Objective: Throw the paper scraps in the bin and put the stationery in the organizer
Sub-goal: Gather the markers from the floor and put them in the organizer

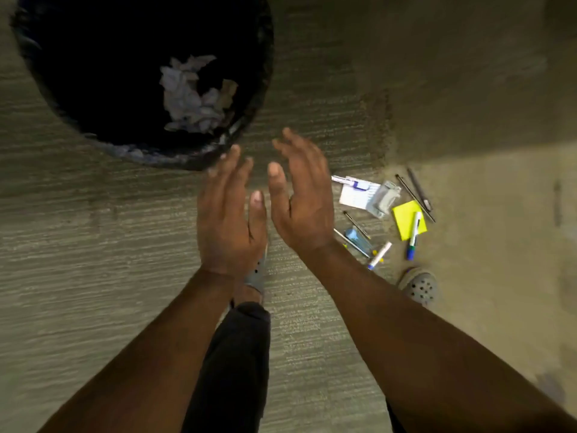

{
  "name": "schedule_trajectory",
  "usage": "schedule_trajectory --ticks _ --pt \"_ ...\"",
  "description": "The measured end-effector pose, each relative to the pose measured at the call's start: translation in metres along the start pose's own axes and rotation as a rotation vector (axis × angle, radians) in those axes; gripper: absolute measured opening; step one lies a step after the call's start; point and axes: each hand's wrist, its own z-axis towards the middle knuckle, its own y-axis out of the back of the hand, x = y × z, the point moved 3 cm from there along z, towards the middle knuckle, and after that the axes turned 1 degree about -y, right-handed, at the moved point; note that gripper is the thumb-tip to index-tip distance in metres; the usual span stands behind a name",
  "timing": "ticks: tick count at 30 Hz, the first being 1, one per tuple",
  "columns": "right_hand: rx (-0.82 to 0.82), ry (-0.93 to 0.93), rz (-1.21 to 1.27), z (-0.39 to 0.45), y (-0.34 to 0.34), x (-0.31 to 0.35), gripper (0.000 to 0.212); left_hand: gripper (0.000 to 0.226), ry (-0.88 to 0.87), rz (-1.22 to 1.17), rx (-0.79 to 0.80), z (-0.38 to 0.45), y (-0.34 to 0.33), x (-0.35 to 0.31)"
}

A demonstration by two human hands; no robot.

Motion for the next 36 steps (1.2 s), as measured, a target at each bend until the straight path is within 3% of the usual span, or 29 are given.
schedule_trajectory --ticks 7,11,14,19,26,30,33,36 --pt "0.175 -0.280 -0.156 -0.103 0.052 -0.121 0.030 0.037 0.016 0.055 0.366 -0.075 -0.087 -0.019" --pt "0.181 -0.536 -0.192 -0.144 0.081 -0.191 0.021 0.038 -0.009 0.105 0.522 -0.091 -0.138 -0.026" --pt "0.206 -0.674 -0.249 -0.161 0.097 -0.238 0.016 0.041 -0.017 0.170 0.595 -0.091 -0.174 -0.028" --pt "0.279 -0.895 -0.357 -0.172 0.112 -0.316 0.026 0.024 -0.108 0.300 0.658 -0.073 -0.227 -0.029" --pt "0.226 -0.855 -0.400 -0.154 0.130 -0.391 0.015 0.020 -0.190 0.438 0.827 -0.059 -0.298 -0.036" --pt "0.140 -0.846 -0.405 -0.136 0.139 -0.418 0.010 0.012 -0.184 0.447 0.808 -0.056 -0.318 -0.036" --pt "0.174 -0.862 -0.402 -0.128 0.140 -0.437 0.025 0.014 -0.203 0.426 0.783 -0.057 -0.329 -0.040" --pt "0.325 -0.885 -0.416 -0.128 0.135 -0.449 0.041 0.017 -0.261 0.428 0.763 -0.058 -0.342 -0.048"
